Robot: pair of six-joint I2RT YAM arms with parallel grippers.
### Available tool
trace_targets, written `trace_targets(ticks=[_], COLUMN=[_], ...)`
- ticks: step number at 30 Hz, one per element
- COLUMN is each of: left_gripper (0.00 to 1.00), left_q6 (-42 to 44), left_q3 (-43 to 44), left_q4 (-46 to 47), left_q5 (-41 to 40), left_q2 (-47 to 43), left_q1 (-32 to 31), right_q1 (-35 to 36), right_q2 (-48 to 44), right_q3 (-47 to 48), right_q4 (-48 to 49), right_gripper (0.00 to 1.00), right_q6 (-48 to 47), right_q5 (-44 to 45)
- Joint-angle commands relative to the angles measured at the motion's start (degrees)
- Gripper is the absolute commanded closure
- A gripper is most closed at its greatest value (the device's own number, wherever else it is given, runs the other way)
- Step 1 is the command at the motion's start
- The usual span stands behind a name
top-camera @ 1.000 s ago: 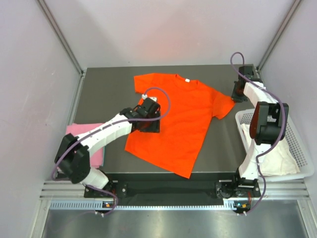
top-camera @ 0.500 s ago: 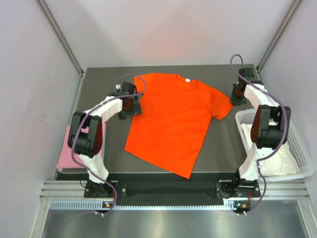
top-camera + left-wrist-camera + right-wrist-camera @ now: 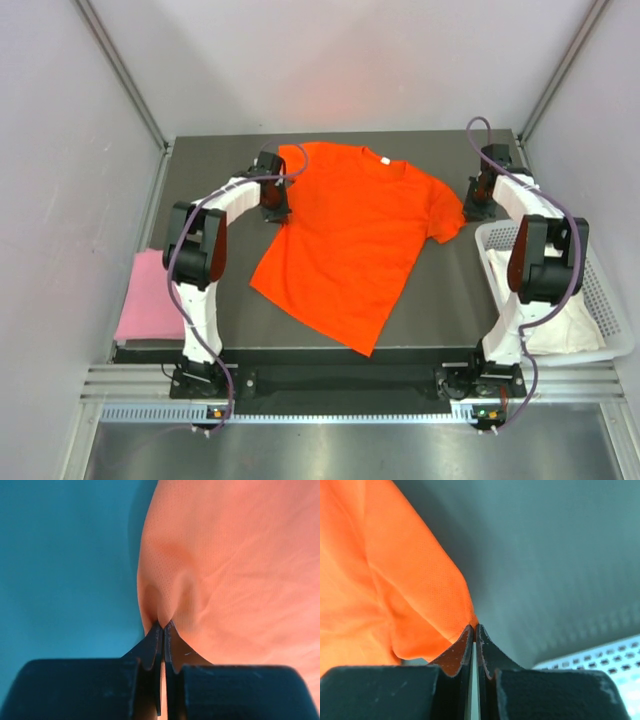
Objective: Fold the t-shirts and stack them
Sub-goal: Flatten the tshirt out
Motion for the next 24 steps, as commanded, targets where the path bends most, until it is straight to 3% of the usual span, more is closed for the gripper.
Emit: trace_targets(ticks=[1, 5, 12, 15, 20, 22, 24], left_gripper=[1.0, 1.0, 1.0, 1.0, 1.0, 0.93, 0.72], left_q6=[4.02, 8.41, 15.54, 16.24, 14.05, 13.78, 13.26], left_q3=[8.03, 21.92, 49.78, 49.55, 46.13, 44.54, 42.78], left_q4=[0.54, -0.96, 2.82, 8.79, 8.89, 7.66, 3.55], left_q5=[-5.91, -13.98, -13.5, -11.99, -9.36, -8.74, -9.18], left_q2=[7.32, 17.93, 32.72, 33.18, 30.72, 29.31, 26.68], left_q1=[0.81, 1.86, 3.53, 3.62, 3.8, 3.8, 3.71], right_q1=[-0.01, -0.1, 1.92, 3.85, 7.28, 7.55, 7.63], right_q2=[-4.89, -8.49, -21.84, -23.96, -24.84, -26.77, -29.23], right_q3=[-3.31, -10.32, -23.26, -25.9, -28.62, -29.86, -32.05], right_q4=[-2.53, -4.29, -5.18, -5.09, -6.23, -5.62, -4.83], right_gripper=[1.0, 1.0, 1.0, 1.0, 1.0, 1.0, 1.0], right_q6=[2.65, 5.72, 10.82, 11.79, 13.81, 15.74, 17.24], right_q5=[1.54, 2.24, -0.21, -0.92, -1.79, -2.23, -2.5])
